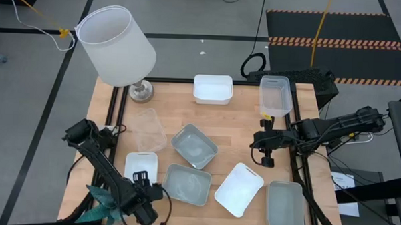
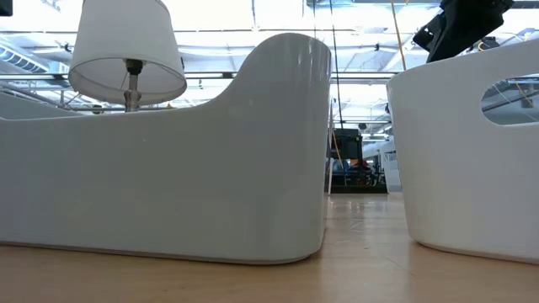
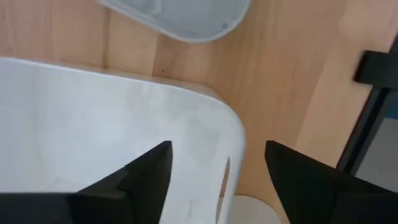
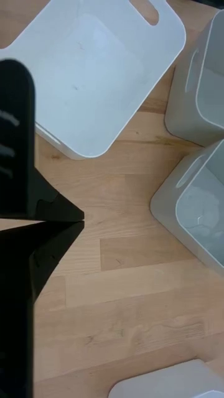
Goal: Stack baskets by color
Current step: Stack the bottom left white bin on the top white bin
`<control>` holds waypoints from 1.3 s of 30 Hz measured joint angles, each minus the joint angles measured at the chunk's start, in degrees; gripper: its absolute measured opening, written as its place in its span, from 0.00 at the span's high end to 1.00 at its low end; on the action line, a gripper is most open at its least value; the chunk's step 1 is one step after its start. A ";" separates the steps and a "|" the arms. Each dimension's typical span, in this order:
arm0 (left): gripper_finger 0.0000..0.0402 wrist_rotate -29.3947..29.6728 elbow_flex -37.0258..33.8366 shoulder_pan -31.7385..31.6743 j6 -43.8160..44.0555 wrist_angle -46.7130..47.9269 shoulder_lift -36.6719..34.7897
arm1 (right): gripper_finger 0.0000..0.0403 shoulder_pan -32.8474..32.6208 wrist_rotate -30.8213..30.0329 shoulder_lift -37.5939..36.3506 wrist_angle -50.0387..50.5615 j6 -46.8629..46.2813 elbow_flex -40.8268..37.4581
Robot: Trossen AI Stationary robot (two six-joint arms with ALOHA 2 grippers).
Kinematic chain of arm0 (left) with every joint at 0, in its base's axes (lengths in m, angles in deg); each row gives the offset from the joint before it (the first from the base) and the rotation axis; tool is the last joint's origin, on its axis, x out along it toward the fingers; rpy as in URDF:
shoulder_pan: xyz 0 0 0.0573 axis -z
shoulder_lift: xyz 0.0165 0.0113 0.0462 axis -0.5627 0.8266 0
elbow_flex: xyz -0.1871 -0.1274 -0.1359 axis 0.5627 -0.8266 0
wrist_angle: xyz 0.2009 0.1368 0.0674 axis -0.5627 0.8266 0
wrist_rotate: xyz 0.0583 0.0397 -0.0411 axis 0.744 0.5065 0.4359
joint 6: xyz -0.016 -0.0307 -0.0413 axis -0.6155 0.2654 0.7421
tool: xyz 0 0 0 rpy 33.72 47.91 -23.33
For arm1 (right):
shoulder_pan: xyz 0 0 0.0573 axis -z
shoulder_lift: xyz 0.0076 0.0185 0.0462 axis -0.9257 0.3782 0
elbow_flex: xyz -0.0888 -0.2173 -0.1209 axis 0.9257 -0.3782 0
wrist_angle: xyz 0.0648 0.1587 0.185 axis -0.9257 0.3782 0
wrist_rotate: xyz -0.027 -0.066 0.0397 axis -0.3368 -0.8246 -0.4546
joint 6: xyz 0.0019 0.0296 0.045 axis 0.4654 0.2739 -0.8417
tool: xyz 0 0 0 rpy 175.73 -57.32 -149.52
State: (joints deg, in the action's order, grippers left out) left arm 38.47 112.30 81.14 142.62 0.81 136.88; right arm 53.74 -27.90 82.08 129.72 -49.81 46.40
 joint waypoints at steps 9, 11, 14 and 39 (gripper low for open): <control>0.58 2.44 -0.01 0.00 3.11 -0.87 -0.04 | 1.00 0.00 0.00 0.00 0.00 0.02 0.00; 0.61 2.93 -0.01 0.02 3.22 -0.90 -0.04 | 1.00 0.00 0.00 0.00 0.02 0.04 0.00; 0.63 3.11 -0.01 0.00 3.30 -2.08 -0.04 | 1.00 0.00 0.02 0.00 0.01 0.07 0.00; 0.68 1.60 -0.08 -0.02 0.48 -2.88 3.65 | 1.00 0.02 -0.04 -0.02 0.02 0.56 0.00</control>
State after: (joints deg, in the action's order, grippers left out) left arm 40.06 112.22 81.12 143.10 -2.07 140.53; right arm 53.76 -27.94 82.06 129.74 -49.24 46.40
